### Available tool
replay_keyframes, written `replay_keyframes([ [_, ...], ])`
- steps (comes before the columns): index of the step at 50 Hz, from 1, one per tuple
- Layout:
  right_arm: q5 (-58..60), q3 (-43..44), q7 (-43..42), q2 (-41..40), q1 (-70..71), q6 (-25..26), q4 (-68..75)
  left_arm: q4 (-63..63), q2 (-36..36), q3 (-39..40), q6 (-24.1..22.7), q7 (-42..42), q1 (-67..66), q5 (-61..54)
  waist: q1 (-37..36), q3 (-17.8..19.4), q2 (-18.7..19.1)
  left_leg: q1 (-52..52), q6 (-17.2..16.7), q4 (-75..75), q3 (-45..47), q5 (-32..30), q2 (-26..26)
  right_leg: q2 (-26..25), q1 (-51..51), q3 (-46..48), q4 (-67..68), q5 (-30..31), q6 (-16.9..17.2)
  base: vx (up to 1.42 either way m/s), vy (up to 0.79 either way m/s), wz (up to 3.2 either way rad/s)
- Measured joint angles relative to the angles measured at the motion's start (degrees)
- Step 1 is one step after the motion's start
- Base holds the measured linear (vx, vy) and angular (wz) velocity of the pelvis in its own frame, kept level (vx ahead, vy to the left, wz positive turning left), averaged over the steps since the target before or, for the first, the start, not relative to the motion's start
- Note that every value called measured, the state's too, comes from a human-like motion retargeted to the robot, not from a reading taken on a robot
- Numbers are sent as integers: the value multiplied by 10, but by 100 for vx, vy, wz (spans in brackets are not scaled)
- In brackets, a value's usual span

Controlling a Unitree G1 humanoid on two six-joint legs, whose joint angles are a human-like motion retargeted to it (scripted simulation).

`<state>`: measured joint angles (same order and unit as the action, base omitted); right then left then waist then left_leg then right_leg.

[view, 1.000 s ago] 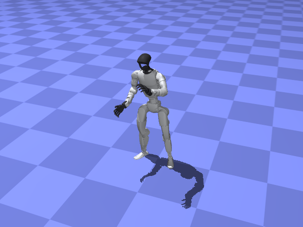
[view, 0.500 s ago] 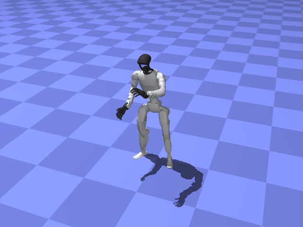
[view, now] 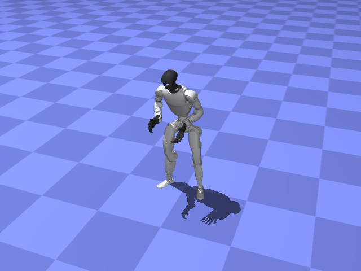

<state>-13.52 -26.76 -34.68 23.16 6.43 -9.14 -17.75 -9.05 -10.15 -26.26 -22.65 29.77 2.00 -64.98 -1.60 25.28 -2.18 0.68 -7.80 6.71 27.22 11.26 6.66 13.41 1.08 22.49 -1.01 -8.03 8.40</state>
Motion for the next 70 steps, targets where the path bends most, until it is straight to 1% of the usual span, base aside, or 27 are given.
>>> replay_keyframes([
  [4, 90, -5, -15, 8, 17, -11, -94, -107, -25, -5, -37, 6, 6, 54, 3, 0, -4, -2, -2, -26, 2, -4, -5, -2, 5, 8, -6, -1, 8, 0, 0, 0],
  [7, 161, 1, -34, 18, 66, -20, -156, -172, -62, 3, -79, 53, 58, 159, 6, -17, -3, -5, -3, -43, 1, -5, -9, -2, 3, 15, -11, -3, 12, 2, 1, 4],
  [12, 310, 24, -49, 41, 247, 23, -208, -270, -96, 32, -9, 133, 239, 347, -1, -77, 4, -10, 3, -41, -4, 1, -13, 3, -5, 19, -11, -5, 6, 13, 5, 9],
  [13, 335, 34, -56, 50, 285, 26, -210, -273, -112, 47, 4, 145, 278, 390, -2, -102, 6, -11, 2, -34, -6, 5, -13, 5, -9, 20, -7, -7, 7, 20, 6, 12],
  [17, 438, 60, -67, 121, 480, 68, -179, -244, -190, 81, 57, 195, 475, 548, -12, -170, 18, -9, 4, -3, -13, 11, -9, 12, -18, 23, 9, -5, 0, 23, 7, 11],
  [20, 518, 31, -104, 215, 667, 124, -109, -178, -285, 65, 110, 252, 653, 667, -23, -199, 27, -3, 3, 24, -13, 7, -2, 14, -21, 32, 20, 7, -10, 22, 7, 7],
  [22, 564, -53, -180, 274, 841, 173, -3, -90, -369, 0, 160, 314, 813, 773, -28, -210, 29, 2, 0, 37, -10, -1, 3, 13, -21, 39, 24, 20, -14, 17, 6, 0],
  [23, 571, -120, -231, 288, 944, 198, 80, -23, -409, -54, 186, 351, 910, 824, -26, -219, 30, 5, -3, 41, -8, -6, 6, 12, -19, 42, 24, 28, -15, 14, 6, -5],
  [25, 530, -295, -321, 274, 1162, 238, 310, 175, -441, -212, 238, 418, 1135, 892, -28, -228, 30, 12, -7, 43, -3, -19, 8, 12, -12, 45, 21, 47, -11, 9, 5, -11],
  [26, 464, -385, -320, 234, 1250, 228, 466, 321, -415, -311, 251, 415, 1244, 875, -30, -231, 28, 15, -7, 41, 0, -27, 8, 12, -8, 44, 17, 58, -8, 5, 5, -17],
  [27, 398, -461, -288, 190, 1322, 214, 620, 472, -381, -402, 263, 384, 1338, 851, -32, -234, 26, 18, -7, 38, 3, -34, 7, 12, -3, 43, 13, 69, -4, 2, 5, -21],
  [28, 328, -508, -193, 140, 1364, 192, 771, 633, -328, -476, 270, 299, 1403, 811, -37, -237, 24, 21, -6, 34, 6, -41, 6, 12, 2, 40, 9, 81, 2, 2, 5, -21],
  [30, 202, -520, 75, 61, 1407, 162, 993, 894, -231, -540, 273, 20, 1463, 745, -42, -251, 19, 25, -6, 24, 9, -57, 5, 11, 11, 33, 2, 105, 15, 1, 2, -10],
  [32, 131, -491, 169, 52, 1433, 163, 1047, 981, -192, -539, 274, -145, 1496, 697, -40, -256, 11, 26, -11, 15, 10, -66, 5, 10, 16, 27, -1, 119, 26, 0, 0, 0],
  [33, 109, -489, 152, 55, 1442, 165, 1046, 980, -188, -539, 275, -172, 1508, 661, -40, -255, 8, 25, -14, 11, 10, -70, 5, 9, 18, 24, -3, 126, 32, 0, 0, 0],
  [35, 153, -535, 16, 71, 1433, 137, 1000, 893, -208, -540, 224, -92, 1495, 633, -64, -256, 15, 22, -30, 0, 11, -72, 6, 5, 20, 22, -4, 130, 48, 0, 0, 0],
  [37, 248, -535, -57, 98, 1373, 126, 951, 843, -232, -540, 205, 3, 1432, 749, -61, -278, 15, 20, -30, 1, 11, -60, 6, 5, 17, 27, -1, 117, 52, 0, 0, 0],
  [38, 268, -535, -53, 100, 1361, 139, 955, 842, -229, -540, 217, 35, 1421, 765, -64, -278, 16, 20, -29, 1, 12, -54, 5, 6, 16, 32, -1, 112, 57, 1, 3, 20],
  [40, 189, -535, -27, 99, 1360, 140, 960, 850, -231, -540, 234, 65, 1413, 729, -60, -260, 20, 22, -25, 7, 12, -36, 5, 7, 13, 43, 5, 95, 56, -1, 3, 24],
  [43, 19, -451, -24, 107, 1343, 121, 942, 833, -240, -540, 219, 64, 1397, 538, -30, -222, 11, 21, -15, 17, 5, -11, 8, 11, 9, 54, 27, 69, 42, -4, 4, 25],
  [45, -27, -396, -42, 120, 1299, 110, 898, 796, -258, -520, 205, 61, 1357, 443, -14, -203, 9, 18, -7, 24, -1, 1, 11, 15, 11, 56, 53, 54, 26, -6, 5, 18],
  [50, -43, -284, -52, 160, 1114, 78, 702, 660, -339, -399, 191, 19, 1179, 409, 12, -171, 21, 12, 3, 42, -18, 18, 28, 20, 52, 25, 165, 14, -17, -6, 3, 14],
  [54, -73, -185, -27, 159, 933, 53, 564, 574, -353, -257, 159, -5, 988, 338, 35, -141, 10, 6, -9, 48, -36, 18, 28, 2, 67, -22, 174, -26, -28, -3, -6, 35],
  [58, -58, -94, 5, 137, 736, 37, 463, 504, -307, -91, 126, -22, 777, 288, 47, -120, -3, -5, -19, 41, -53, 14, 16, -20, 46, -51, 99, -42, -31, 3, -12, 46],
  [62, -82, 13, 27, 68, 534, 16, 402, 442, -216, 56, 106, -52, 574, 228, 46, -110, -2, -15, -10, 31, -64, 14, 6, -28, 21, -54, 44, -31, -35, 8, -17, 29],
  [65, -121, 82, 24, -4, 388, -1, 375, 408, -120, 137, 94, -82, 435, 127, 38, -115, 10, -18, 5, 33, -68, 18, 5, -28, 9, -45, 32, -25, -36, 10, -20, 15],
  [70, -189, 128, 24, -100, 214, -28, 353, 373, -3, 206, 74, -86, 273, 42, 35, -108, 25, -11, 30, 75, -73, 25, 14, -25, -5, -32, 44, -34, -38, 10, -20, 14],
])
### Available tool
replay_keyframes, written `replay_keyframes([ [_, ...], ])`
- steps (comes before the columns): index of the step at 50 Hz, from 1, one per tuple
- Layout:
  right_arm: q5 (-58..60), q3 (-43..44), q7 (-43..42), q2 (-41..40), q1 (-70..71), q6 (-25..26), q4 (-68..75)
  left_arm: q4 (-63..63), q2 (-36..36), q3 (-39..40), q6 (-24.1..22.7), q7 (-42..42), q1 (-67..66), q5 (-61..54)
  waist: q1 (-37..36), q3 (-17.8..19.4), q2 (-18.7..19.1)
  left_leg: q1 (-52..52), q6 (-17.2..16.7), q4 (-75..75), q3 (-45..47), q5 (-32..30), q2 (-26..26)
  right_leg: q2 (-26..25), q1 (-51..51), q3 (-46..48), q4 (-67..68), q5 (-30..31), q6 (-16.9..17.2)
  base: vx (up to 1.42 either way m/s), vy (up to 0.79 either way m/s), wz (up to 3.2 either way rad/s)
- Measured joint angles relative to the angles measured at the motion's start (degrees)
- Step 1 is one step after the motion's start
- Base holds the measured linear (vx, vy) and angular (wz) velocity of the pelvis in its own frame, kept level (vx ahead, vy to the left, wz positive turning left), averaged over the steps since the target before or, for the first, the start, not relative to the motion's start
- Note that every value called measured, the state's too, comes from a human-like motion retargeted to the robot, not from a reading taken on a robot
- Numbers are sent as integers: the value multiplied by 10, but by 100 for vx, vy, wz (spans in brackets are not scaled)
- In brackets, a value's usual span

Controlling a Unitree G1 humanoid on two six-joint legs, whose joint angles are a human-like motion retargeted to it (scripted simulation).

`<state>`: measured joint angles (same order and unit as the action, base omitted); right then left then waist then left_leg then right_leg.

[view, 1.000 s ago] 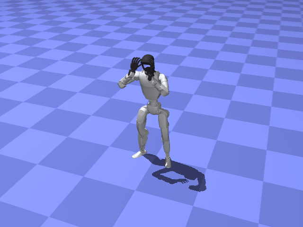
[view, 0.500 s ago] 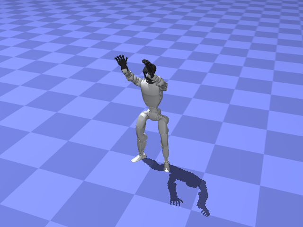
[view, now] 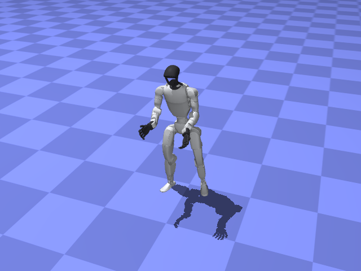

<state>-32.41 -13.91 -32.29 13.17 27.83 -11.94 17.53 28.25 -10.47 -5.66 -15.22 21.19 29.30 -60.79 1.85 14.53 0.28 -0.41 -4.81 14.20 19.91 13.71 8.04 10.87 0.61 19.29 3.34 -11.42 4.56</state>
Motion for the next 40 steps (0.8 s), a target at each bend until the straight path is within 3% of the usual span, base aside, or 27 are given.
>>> replay_keyframes([
  [6, -75, 22, -6, -41, -128, -24, -19, -40, 88, 27, -36, -7, -125, -163, -5, 1, 5, 34, 9, 76, -19, 3, 4, 9, -8, 12, 23, -20, 0, 8, -15, 24],
  [12, -75, 25, 2, -27, -168, -27, -32, -100, 87, 33, -65, -15, -161, -202, -19, -21, -1, 36, -9, 17, -34, -7, -13, 6, -23, 19, 18, -28, 6, 5, -6, 10],
  [16, -84, 15, 28, -15, -166, -33, -23, -178, 41, 25, -52, 41, -120, 20, -40, -35, 5, 20, -19, -53, -28, -32, -15, -9, -39, 14, -4, -26, 4, 1, 1, -10],
  [18, -125, 8, 59, -15, -165, -33, -9, -210, 6, 3, -12, 87, -84, 193, -52, -42, 9, 15, -18, -69, -24, -40, -13, -15, -44, 11, -12, -25, 4, 1, 1, -10],
  [20, -104, -5, 144, -2, -161, 3, 24, -225, -33, -37, 40, 114, -40, 380, -61, -49, 11, 13, -10, -71, -21, -43, -11, -17, -47, 8, -15, -23, 6, 0, 0, 0],
  [23, -126, -27, 196, -5, -156, 4, 57, -195, -75, -139, 106, 151, 39, 631, -61, -57, 13, 17, 1, -63, -23, -40, -11, -16, -47, 12, -14, -21, 13, -1, 6, 9],
  [26, -134, -54, 190, -15, -148, -1, 81, -98, -87, -277, 147, 137, 120, 781, -44, -63, 15, 22, 8, -57, -31, -36, -13, -13, -48, 22, -10, -21, 19, -2, 8, 28],
  [30, -241, -72, 120, -50, -145, -15, 94, 57, -75, -437, 172, -20, 182, 886, -5, -70, 18, 23, 0, -56, -39, -33, -13, -12, -51, 32, -3, -23, 13, 0, 9, 19],
  [32, -253, -75, 109, -57, -145, -9, 102, 80, -83, -446, 172, -46, 170, 881, 7, -71, 21, 18, -7, -57, -33, -32, -12, -13, -51, 27, -1, -24, 5, 1, 8, -23],
  [36, -253, -60, 107, -55, -161, -12, 100, -22, -163, -351, 158, 23, 127, 829, 0, -68, 26, 3, -16, -59, -2, -28, -9, -13, -45, -5, 0, -22, -9, 1, 6, -68],
  [40, -146, -41, 218, -21, -179, 44, 117, -170, -237, -245, 154, 58, 127, 777, -29, -64, 25, -4, -12, -55, 34, -22, -11, -9, -29, -44, -1, -17, -7, -2, 5, -81],
])
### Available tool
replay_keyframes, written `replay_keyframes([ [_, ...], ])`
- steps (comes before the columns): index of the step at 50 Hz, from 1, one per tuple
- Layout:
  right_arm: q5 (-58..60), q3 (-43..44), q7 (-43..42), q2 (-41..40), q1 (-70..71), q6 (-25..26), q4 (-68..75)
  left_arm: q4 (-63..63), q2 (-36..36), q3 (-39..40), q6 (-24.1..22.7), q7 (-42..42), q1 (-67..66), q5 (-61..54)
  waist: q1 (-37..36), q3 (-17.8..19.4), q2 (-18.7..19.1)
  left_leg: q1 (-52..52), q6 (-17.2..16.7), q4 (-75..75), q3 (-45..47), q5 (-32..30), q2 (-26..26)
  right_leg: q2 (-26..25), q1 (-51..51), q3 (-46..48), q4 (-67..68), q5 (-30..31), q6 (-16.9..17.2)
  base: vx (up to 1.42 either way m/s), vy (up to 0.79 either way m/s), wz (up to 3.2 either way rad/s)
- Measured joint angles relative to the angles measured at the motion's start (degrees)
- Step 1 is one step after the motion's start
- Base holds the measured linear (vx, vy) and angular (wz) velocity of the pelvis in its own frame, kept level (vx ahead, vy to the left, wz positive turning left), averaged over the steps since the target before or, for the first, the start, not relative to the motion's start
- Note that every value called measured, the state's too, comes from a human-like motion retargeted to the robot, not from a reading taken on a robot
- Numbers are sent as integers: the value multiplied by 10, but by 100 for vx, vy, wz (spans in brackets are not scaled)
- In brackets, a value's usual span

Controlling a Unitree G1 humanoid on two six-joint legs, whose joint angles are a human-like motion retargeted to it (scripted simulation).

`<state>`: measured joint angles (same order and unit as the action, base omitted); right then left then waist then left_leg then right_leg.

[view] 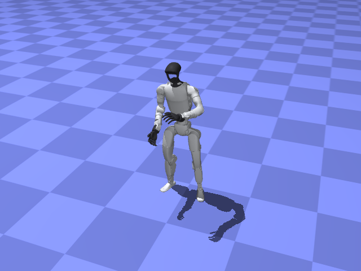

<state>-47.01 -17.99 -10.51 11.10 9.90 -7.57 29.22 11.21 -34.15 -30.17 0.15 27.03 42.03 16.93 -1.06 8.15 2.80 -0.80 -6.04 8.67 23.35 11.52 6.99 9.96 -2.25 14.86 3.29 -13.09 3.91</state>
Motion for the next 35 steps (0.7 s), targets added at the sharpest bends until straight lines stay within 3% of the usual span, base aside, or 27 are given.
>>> replay_keyframes([
  [2, -160, 25, -105, -30, -8, -64, -21, -52, -5, 40, 13, 45, 17, -29, -4, 4, 1, 1, -6, 3, 11, 2, 0, 1, 5, -10, -4, 5, 6, -4, 5, -46],
  [6, -173, 29, -92, -35, -3, -61, -16, -59, 28, 50, 28, 53, 59, -17, 14, 8, -2, 10, -5, 6, 13, 4, -5, 5, 11, -13, -13, 12, 19, -6, 5, -8],
  [10, -169, 6, -105, -44, 33, -72, 9, 110, 103, -49, 50, 27, 106, 15, 58, 23, -4, 18, -3, 0, 3, 3, -10, 8, 10, 1, -22, 17, 27, -7, 5, 21],
  [13, -160, -15, -122, -59, 56, -72, 28, 272, 151, -140, 57, -44, 118, 51, 85, 32, -11, 14, -7, -15, 3, -1, -12, 6, 9, 5, -28, 19, 26, 0, 0, 0],
  [15, -151, -18, -131, -66, 60, -71, 28, 290, 154, -149, 50, -48, 103, 54, 91, 38, -16, 9, -12, -26, 11, -5, -12, 5, 11, 0, -31, 21, 24, -2, 2, -27],
  [17, -112, -16, -119, -61, 58, -57, 23, 222, 128, -113, 32, -23, 86, 39, 81, 46, -19, 1, -15, -35, 23, -7, -13, 3, 14, -11, -34, 25, 23, -1, 1, -50],
  [18, -32, -21, -68, -42, 59, -15, 28, 167, 107, -90, 21, -26, 79, 35, 73, 51, -21, -2, -14, -38, 30, -8, -13, 2, 16, -19, -35, 28, 23, -1, 0, -59],
  [20, -93, -5, -107, -48, 46, -46, 4, 55, 77, -38, 16, -3, 72, 6, 54, 60, -20, -8, -17, -42, 43, -9, -13, 0, 17, -31, -40, 34, 25, -1, 0, -56],
  [22, -42, -11, -66, -24, 35, -9, 8, -27, 62, -6, 22, 12, 79, 10, 35, 64, -22, -10, -14, -41, 52, -8, -13, -1, 20, -41, -44, 40, 29, 0, 0, -42],
  [24, -140, -3, -113, -36, 21, -52, -4, -71, 68, 12, 28, 52, 88, 6, 24, 66, -22, -10, -14, -39, 55, -7, -12, -1, 18, -44, -48, 45, 34, 0, 0, -12],
  [26, -150, -6, -113, -32, 13, -50, 2, -70, 79, 10, 35, 50, 96, 12, 20, 64, -24, -9, -10, -34, 53, -5, -13, 0, 16, -43, -51, 48, 38, 0, 0, 0],
  [29, -160, -10, -119, -32, 18, -50, 19, 17, 103, -52, 47, 10, 116, 21, 30, 62, -26, -4, -5, -25, 43, -1, -13, 2, 11, -32, -54, 49, 39, 1, 1, 28],
  [33, -171, -28, -126, -44, 34, -49, 44, 225, 147, -223, 58, -81, 137, 89, 59, 57, -32, 0, -4, -25, 29, 0, -13, 3, 7, -18, -49, 42, 35, 1, 0, 31],
  [35, -173, -32, -127, -51, 43, -49, 51, 282, 159, -270, 54, -98, 134, 120, 68, 57, -34, -1, -7, -29, 28, -2, -13, 2, 10, -18, -44, 39, 31, 0, 0, 0],
])
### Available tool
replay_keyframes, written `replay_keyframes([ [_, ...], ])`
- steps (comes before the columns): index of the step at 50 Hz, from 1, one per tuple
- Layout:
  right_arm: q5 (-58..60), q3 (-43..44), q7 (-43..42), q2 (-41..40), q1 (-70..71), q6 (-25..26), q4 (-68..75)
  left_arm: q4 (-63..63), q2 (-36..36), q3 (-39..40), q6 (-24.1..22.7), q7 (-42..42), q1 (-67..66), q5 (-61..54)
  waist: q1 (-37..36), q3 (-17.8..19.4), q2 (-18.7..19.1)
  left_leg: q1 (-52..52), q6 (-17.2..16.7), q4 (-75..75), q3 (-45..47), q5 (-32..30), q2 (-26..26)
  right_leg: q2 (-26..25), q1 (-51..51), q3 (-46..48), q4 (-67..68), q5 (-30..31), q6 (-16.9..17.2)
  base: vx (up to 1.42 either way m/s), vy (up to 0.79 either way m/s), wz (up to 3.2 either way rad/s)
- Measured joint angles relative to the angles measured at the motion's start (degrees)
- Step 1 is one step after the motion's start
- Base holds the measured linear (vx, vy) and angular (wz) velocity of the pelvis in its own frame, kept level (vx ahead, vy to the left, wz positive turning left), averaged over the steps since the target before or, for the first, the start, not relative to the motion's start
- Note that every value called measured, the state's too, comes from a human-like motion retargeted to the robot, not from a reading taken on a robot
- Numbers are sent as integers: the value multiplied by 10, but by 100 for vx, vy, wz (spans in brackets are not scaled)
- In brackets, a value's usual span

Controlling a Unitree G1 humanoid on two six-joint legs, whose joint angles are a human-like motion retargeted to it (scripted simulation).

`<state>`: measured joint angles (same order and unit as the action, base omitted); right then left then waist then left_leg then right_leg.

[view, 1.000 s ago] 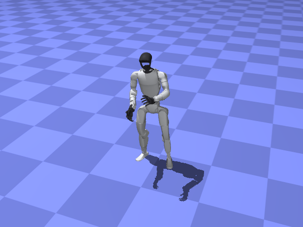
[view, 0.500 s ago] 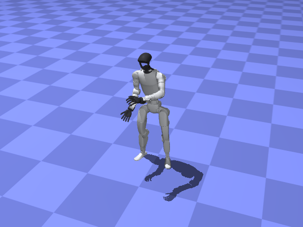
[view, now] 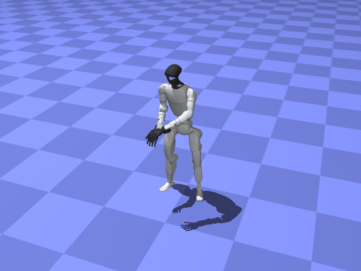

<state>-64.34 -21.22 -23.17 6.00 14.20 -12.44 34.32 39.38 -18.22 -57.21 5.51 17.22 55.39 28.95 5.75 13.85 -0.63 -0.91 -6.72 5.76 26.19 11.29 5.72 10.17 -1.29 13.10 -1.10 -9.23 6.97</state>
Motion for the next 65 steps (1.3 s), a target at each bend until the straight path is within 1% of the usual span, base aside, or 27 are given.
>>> replay_keyframes([
  [3, 11, 9, 2, -4, 4, -3, -11, -72, -43, 48, -18, 38, -18, -19, -4, 7, -1, -5, -3, -7, 9, -3, 2, -3, 7, -10, 9, -3, -7, -1, -1, -19],
  [5, 60, 16, 48, 5, -8, 15, -24, -172, -89, 103, -39, 36, -36, -45, -15, 11, -4, -4, 3, 15, 21, 10, 10, 0, 30, -16, 64, -24, 6, 0, -2, -40],
  [6, 121, 8, 99, 24, -2, 46, -19, -214, -107, 130, -39, 37, -31, -54, -22, 15, -3, -6, 2, 2, 24, 2, 6, -2, 25, -25, 38, -13, -3, -3, -2, -44],
  [7, 143, 7, 120, 33, -1, 59, -21, -256, -121, 156, -39, 43, -30, -66, -28, 19, -2, -8, 1, -3, 28, -1, 6, -4, 25, -31, 31, -8, -6, -3, -2, -39],
  [8, 84, 19, 84, 25, -12, 33, -35, -295, -128, 180, -36, 61, -38, -82, -33, 21, -2, -7, 3, 12, 32, 7, 11, -3, 35, -31, 58, -18, 5, -2, -2, -32],
  [9, 106, 16, 104, 35, -12, 47, -34, -321, -134, 201, -32, 72, -38, -87, -37, 24, -2, -7, 3, 8, 34, 4, 10, -4, 34, -35, 48, -13, 3, -3, -2, -28],
  [10, 167, 6, 154, 55, -6, 82, -26, -341, -138, 220, -27, 80, -34, -87, -42, 26, -2, -8, 2, -5, 35, -3, 5, -6, 27, -41, 21, -1, -4, -5, -1, -20],
  [12, 105, 16, 89, 49, -8, 55, -25, -348, -128, 242, -24, 109, -39, -96, -41, 30, -2, -9, -1, -5, 34, -4, 5, -6, 23, -40, 13, 3, 2, 0, 0, 0],
  [13, 120, 13, 93, 54, -8, 59, -19, -333, -119, 239, -24, 113, -41, -94, -39, 30, -3, -8, -1, -4, 33, -4, 4, -5, 21, -38, 11, 5, 5, 0, 0, 0],
  [15, 27, 28, 33, 34, -2, 2, -8, -235, -81, 209, -30, 133, -36, -116, -28, 29, -4, -4, 1, 7, 28, 2, 6, -3, 20, -27, 19, 0, 15, -2, 0, 29],
  [18, 32, 11, 31, 30, 55, 16, 87, 84, 27, 129, -26, 51, -2, -156, -6, 26, -11, -1, -3, -3, 17, -4, 1, -3, 8, -15, -5, 5, 14, -4, 0, 31],
  [20, 42, -3, 32, 18, 94, 35, 155, 265, 97, 121, -27, 5, -7, -204, 11, 21, -15, -1, -9, -8, 15, -7, 1, -4, 6, -9, -7, 2, 11, -1, 0, 12],
  [22, 63, -4, 3, 6, 127, 37, 191, 309, 115, 167, -43, 60, -35, -283, 21, 21, -17, -3, -15, -14, 18, -10, 2, -5, 7, -11, -8, 0, 5, 0, 0, 0],
  [25, 139, 11, -61, 4, 136, 13, 145, 177, 78, 262, -95, 153, -118, -385, 15, 28, -19, -12, -18, -19, 31, -13, 3, -8, 9, -22, -8, -2, -3, 0, -3, -36],
  [27, 217, 21, -88, 21, 110, 5, 58, 67, 53, 297, -119, 169, -178, -425, -5, 33, -21, -16, -17, -19, 41, -13, 4, -9, 11, -33, -7, -3, -4, 2, -4, -49],
  [30, 343, 28, -107, 63, 63, 15, -70, -67, 31, 314, -150, 183, -256, -505, -43, 39, -25, -18, -10, -12, 52, -10, 5, -8, 13, -46, -8, -1, 3, 2, -4, -37],
  [33, 436, 26, -73, 108, 29, 42, -162, -167, 16, 316, -171, 126, -325, -639, -68, 47, -31, -13, 0, 2, 52, -5, 6, -6, 13, -48, -11, 4, 12, 0, -1, -6],
  [37, 527, 3, 0, 158, 13, 69, -251, -248, 1, 302, -170, 35, -396, -820, -74, 64, -44, -1, 9, 18, 43, -1, 8, -4, 13, -39, -11, 7, 19, -1, -2, 12],
  [40, 595, -30, 16, 190, 13, 67, -311, -289, -24, 275, -190, -17, -424, -858, -73, 84, -57, 5, 10, 18, 35, -2, 9, -5, 16, -31, -7, 7, 21, -5, -3, 26],
  [43, 653, -58, 3, 212, 10, 68, -380, -360, -51, 248, -189, -36, -438, -903, -81, 111, -69, 9, 11, 4, 32, -8, 9, -8, 24, -25, -5, 8, 23, -7, -3, 19],
  [47, 660, -69, -32, 224, -9, 51, -478, -461, -85, 221, -238, 18, -444, -850, -94, 140, -78, 12, 6, -26, 30, -20, 7, -12, 34, -14, -10, 10, 31, -6, -2, 18],
  [50, 652, -65, -72, 231, -13, 29, -537, -512, -99, 218, -278, 91, -429, -741, -102, 142, -78, 14, -1, -48, 26, -27, 4, -15, 36, -3, -20, 13, 40, -2, 0, 22],
  [52, 669, -61, -98, 241, 2, 18, -570, -539, -103, 223, -288, 133, -404, -664, -106, 131, -76, 13, -4, -56, 24, -29, 3, -15, 33, 4, -27, 14, 44, 2, 2, 21],
  [55, 714, -46, -125, 267, 56, 9, -616, -582, -116, 242, -269, 199, -338, -495, -110, 102, -74, 13, -5, -55, 18, -27, 1, -14, 26, 12, -34, 14, 47, 7, 3, 17],
  [60, 820, -19, -169, 338, 196, 10, -678, -653, -164, 292, -243, 276, -200, -284, -113, 28, -67, 8, -3, -29, 12, -8, 1, -8, 10, 14, -24, 2, 43, 17, 5, 9],
  [62, 872, -11, -183, 374, 268, -1, -692, -681, -193, 304, -261, 291, -133, -237, -111, 0, -63, 4, -4, -15, 6, 2, 4, -6, 4, 14, -12, -10, 39, 25, 6, 10],
  [65, 945, -15, -210, 430, 386, 12, -692, -700, -235, 312, -273, 326, -19, -199, -108, -39, -55, -7, -6, 3, 1, 13, 6, -2, -10, 13, 3, -20, 34, 26, 6, 8],
])
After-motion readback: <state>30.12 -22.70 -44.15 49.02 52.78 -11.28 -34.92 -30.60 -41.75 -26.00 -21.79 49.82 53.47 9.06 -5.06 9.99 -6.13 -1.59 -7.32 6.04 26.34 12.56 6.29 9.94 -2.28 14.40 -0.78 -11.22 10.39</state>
